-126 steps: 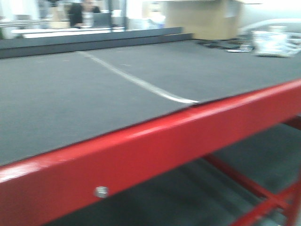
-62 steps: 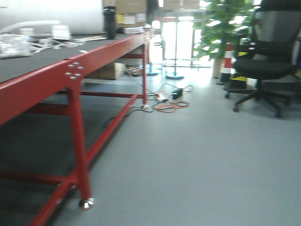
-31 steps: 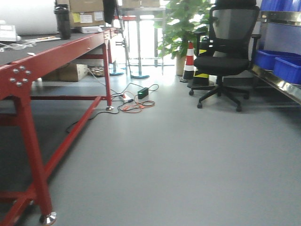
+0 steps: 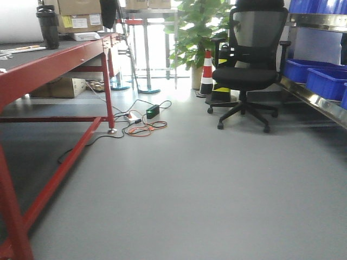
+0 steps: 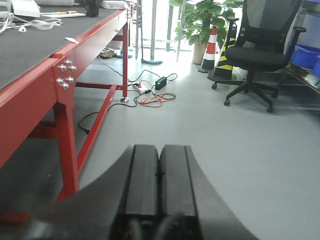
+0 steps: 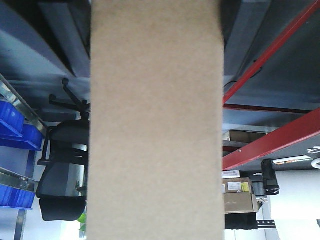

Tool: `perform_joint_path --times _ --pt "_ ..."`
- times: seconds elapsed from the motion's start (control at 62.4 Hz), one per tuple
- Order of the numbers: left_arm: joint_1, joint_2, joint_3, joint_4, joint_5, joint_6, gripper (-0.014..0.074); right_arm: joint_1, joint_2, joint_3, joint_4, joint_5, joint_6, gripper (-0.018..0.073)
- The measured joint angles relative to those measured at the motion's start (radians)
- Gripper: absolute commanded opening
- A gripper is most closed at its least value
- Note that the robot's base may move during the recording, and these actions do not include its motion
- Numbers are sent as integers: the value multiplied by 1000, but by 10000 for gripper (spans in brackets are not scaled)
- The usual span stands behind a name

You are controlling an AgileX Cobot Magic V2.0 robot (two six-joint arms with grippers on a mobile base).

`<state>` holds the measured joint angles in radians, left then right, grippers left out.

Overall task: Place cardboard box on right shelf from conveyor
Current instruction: 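Carry the box in the right gripper past the red conveyor frame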

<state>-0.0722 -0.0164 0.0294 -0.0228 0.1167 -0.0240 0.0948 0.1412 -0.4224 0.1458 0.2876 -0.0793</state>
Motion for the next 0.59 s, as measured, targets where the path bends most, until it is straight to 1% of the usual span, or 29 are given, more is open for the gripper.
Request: perform_joint_path --times 0.593 --pt "0 0 0 0 0 0 -116 0 0 0 0 0 0 52"
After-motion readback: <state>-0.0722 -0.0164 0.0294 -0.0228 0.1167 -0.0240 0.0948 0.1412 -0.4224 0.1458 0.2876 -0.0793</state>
